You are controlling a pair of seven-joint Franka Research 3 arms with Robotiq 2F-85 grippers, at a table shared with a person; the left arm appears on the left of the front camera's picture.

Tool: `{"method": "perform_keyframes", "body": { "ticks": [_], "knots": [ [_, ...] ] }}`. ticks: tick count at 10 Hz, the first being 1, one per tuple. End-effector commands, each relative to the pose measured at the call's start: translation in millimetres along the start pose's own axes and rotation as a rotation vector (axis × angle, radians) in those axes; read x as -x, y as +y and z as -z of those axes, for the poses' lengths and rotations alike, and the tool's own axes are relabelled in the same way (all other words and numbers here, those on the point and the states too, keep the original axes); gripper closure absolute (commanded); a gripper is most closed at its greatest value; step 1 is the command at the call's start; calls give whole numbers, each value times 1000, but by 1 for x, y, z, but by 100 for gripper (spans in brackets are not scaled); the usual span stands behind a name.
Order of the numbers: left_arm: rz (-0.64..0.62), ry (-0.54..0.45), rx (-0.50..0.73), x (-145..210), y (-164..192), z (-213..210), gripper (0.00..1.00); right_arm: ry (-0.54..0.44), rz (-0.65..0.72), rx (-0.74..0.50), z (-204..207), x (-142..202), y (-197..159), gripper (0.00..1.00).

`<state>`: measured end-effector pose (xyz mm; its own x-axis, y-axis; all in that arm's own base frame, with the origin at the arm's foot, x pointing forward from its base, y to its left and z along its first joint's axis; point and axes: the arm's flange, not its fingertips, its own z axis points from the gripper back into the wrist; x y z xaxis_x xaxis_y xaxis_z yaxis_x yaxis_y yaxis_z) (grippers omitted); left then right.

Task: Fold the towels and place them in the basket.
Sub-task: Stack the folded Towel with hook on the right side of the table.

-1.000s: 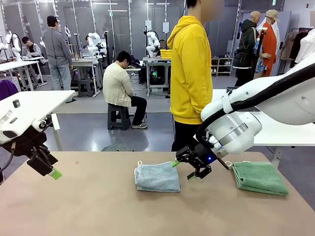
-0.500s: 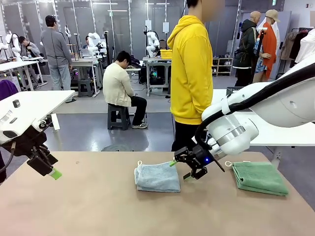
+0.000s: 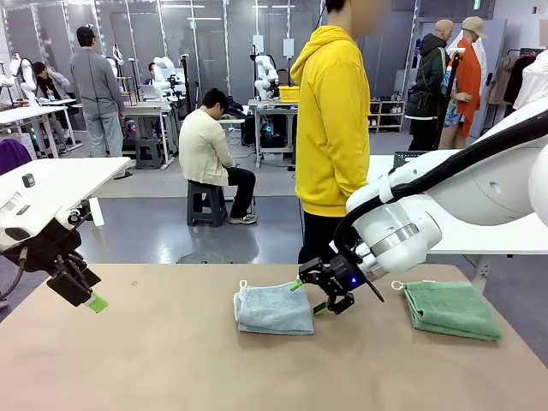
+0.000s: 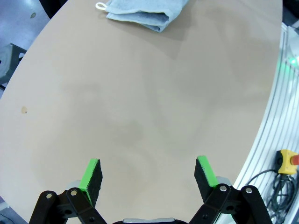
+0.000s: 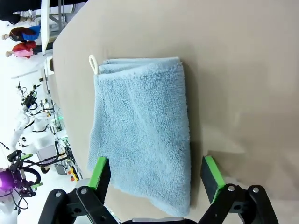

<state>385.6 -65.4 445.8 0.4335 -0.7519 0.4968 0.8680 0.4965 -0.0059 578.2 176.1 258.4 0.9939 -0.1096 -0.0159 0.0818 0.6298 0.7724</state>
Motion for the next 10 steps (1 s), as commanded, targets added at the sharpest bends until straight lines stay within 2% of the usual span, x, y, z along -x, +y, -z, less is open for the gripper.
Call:
{"method": "perform_keyframes", "body": {
  "ticks": [1, 2, 3, 4, 5, 6, 10],
  "knots": [
    [-10, 8, -2, -2, -1, 2, 0, -8, 12, -25, 12, -4, 2, 1],
    [-10, 8, -2, -2, -1, 2, 0, -3, 24, -32, 13, -5, 2, 16],
    [-10, 8, -2, -2, -1, 2, 0, 0, 24, -46, 14, -6, 2, 38],
    [-10, 8, -2, -2, -1, 2, 0, -1, 28, -45, 16, -7, 3, 74],
    [-10, 8, -2, -2, -1, 2, 0, 2, 34, -47, 19, -7, 3, 97],
    [-10, 8, -2, -2, -1, 2, 0, 3, 34, -45, 21, -7, 5, 100],
    [-10, 8, -2, -2, -1, 2, 0, 1, 33, -36, 25, -7, 6, 100]
  ]
}}
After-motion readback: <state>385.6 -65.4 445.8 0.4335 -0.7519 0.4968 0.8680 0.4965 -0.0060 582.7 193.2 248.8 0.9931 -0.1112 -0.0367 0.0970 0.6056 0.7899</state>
